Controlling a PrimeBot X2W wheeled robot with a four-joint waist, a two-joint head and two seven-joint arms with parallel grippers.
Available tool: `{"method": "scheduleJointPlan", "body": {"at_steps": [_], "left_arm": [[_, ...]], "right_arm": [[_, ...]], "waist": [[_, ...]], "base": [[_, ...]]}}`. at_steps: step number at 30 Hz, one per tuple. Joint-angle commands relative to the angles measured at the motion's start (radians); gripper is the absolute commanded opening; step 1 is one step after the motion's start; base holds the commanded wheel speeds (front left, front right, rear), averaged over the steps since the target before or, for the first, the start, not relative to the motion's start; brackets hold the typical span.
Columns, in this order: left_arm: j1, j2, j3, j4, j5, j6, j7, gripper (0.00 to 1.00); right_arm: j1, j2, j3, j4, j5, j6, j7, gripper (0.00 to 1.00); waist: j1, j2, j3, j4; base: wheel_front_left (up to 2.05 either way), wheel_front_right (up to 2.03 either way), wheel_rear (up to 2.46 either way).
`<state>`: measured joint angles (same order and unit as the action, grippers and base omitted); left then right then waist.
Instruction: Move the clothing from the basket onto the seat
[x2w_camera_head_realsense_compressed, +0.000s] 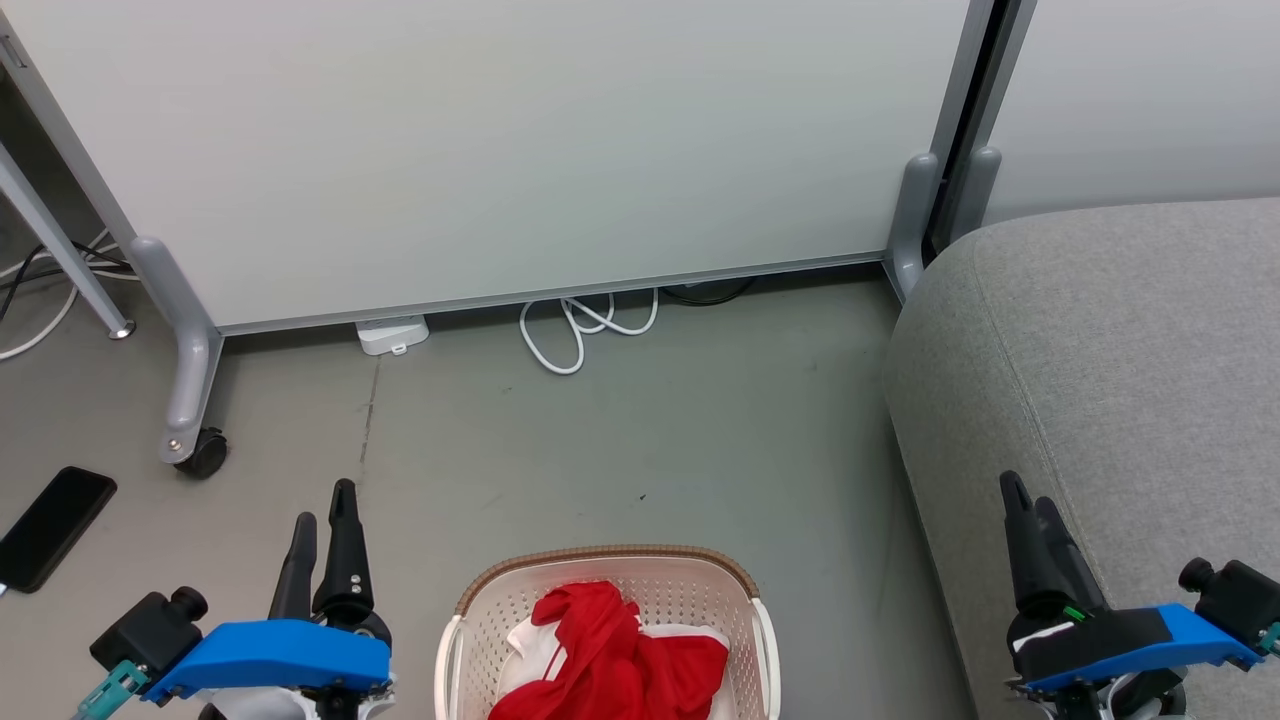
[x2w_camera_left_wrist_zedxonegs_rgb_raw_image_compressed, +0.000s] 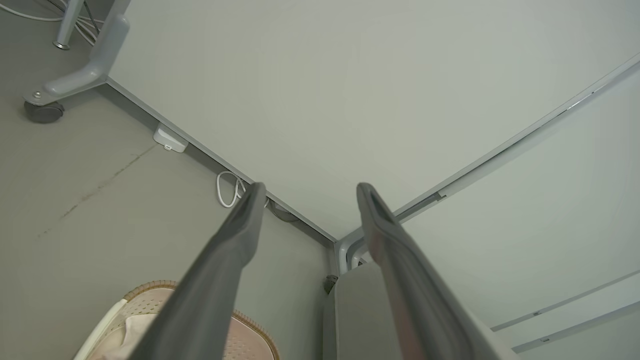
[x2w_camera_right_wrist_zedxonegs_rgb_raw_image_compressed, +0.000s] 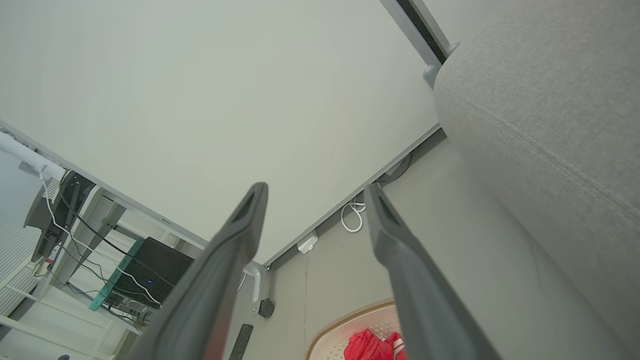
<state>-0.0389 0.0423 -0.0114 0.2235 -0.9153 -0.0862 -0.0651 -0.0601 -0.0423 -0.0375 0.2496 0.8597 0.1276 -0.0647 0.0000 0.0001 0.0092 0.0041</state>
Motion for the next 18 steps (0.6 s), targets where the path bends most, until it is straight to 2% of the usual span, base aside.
{"method": "scheduleJointPlan", "body": {"at_steps": [1,18], "left_arm": [[-0.011,0.016,-0.011,-0.01,0.065,-0.003,-0.014,1.0],[-0.024,0.043,-0.073,-0.001,0.328,0.014,-0.064,1.0]], "right_arm": [[-0.025,-0.006,0.005,-0.016,-0.061,0.003,-0.015,1.0],[-0.035,-0.008,0.015,-0.007,-0.304,0.003,-0.063,1.0]], "waist": [[0.0,-0.0001,0.0,-0.001],[0.0,-0.0001,0.004,0.002]], "base": [[0.0,0.0,0.0],[0.0,0.0,0.0]]}}
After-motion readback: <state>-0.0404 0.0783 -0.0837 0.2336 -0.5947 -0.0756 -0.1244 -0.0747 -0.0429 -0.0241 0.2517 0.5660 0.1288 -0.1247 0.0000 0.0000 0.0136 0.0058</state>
